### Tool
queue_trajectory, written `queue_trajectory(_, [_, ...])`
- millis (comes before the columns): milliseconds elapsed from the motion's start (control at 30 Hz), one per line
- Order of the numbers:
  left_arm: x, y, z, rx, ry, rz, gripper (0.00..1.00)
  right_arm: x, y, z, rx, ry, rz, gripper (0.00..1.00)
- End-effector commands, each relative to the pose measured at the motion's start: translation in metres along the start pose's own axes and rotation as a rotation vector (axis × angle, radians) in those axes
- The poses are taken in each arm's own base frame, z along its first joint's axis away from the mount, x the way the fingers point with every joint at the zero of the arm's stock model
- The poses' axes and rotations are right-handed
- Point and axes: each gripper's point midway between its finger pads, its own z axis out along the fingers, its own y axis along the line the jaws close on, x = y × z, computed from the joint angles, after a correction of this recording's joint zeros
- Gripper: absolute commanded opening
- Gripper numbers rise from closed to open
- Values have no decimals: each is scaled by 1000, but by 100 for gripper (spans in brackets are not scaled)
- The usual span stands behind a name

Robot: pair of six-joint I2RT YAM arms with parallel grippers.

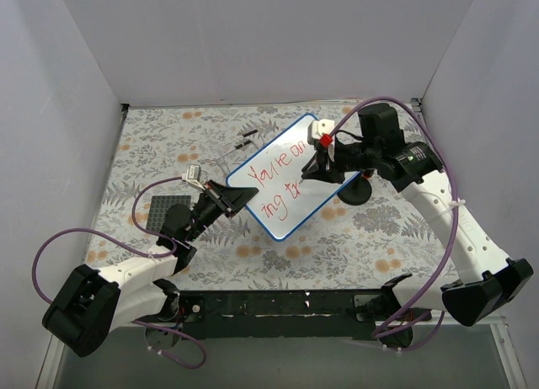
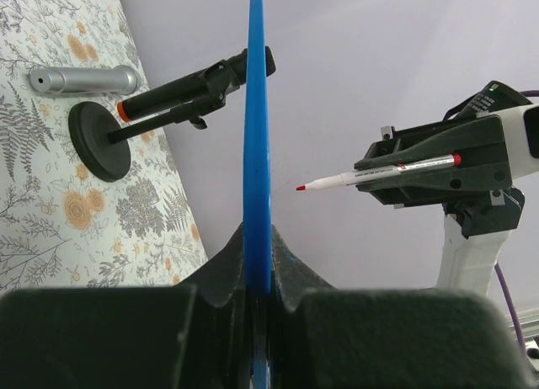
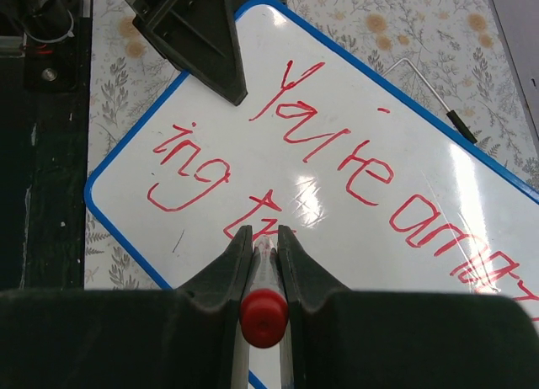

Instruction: Write a sentence on the whiteboard

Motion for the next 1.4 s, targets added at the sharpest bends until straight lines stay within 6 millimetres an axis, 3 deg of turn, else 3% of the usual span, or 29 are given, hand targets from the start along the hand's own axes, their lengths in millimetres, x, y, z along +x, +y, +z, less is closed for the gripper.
queue_trajectory(0, [-11, -48, -4, 163, -41, -40, 0, -5, -8, -4, 30, -25, 11, 1])
queue_trajectory(333, [-11, -49, -5, 171, -40, -51, 0, -7, -21, 0, 48, -27, 29, 1])
queue_trajectory(967, [-11, -51, -5, 178, -42, -52, 0, -2, -27, 7, 51, -13, 56, 1])
queue_trajectory(1367, [-12, -49, -5, 173, -49, -57, 0, 14, -10, 2, 27, 25, 57, 1])
